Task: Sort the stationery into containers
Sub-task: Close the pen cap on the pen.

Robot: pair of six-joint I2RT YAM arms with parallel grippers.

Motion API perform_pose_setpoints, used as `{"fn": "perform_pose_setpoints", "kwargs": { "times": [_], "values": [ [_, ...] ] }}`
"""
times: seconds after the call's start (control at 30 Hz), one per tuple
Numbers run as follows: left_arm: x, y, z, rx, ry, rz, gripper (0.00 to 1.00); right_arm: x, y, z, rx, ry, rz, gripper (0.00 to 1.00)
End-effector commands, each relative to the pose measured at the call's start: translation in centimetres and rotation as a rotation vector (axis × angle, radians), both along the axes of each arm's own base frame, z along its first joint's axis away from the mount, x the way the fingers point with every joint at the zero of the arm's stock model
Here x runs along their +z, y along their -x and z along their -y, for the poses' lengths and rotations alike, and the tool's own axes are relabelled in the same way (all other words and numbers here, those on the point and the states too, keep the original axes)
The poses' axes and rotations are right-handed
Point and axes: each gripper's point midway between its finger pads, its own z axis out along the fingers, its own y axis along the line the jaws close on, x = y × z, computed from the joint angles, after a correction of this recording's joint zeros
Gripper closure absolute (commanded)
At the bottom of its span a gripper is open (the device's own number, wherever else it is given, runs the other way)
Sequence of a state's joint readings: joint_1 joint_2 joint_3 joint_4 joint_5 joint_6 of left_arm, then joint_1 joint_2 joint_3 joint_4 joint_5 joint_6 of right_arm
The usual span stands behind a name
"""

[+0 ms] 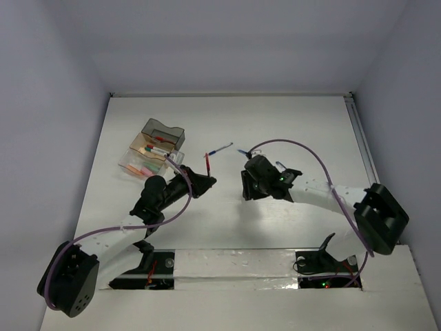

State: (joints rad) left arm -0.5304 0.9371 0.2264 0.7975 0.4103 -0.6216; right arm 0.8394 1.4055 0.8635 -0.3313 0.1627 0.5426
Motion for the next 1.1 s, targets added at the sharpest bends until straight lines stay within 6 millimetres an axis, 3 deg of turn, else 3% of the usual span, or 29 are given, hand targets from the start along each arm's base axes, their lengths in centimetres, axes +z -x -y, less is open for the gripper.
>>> {"fn": "perform_pose_setpoints", "kwargs": {
  "times": [0.0,0.17,0.27,0.73,0.9,1.07],
  "values": [
    [3.4,-0.4,0.3,-0.002,0.033,0.104,1.00,-0.6,0.3,0.1,0.028,0.084,-0.055,0.52],
    [3.5,-0.4,0.3,0.004,0.032,0.103,1.00,-1.8,-0.5,-0.9,0.050,0.126,-0.088,0.42],
    [3.5,-0.4,0.2,0.004,0.033,0.102,1.00,-2.8,-0.4,-1.2,0.061,0.149,-0.122,0.41],
    [3.7,-0.4,0.0,0.014,0.037,0.106,1.00,-6.6,0.0,-1.1,0.036,0.312,-0.155,0.53],
    [3.6,-0.4,0.0,0.016,0.036,0.103,1.00,-7.5,0.3,-0.1,-0.006,0.368,-0.162,0.72],
    [3.6,-0.5,0.1,0.014,0.035,0.102,1.00,-7.0,0.5,-1.4,0.001,0.267,-0.153,0.96]
  ]
}}
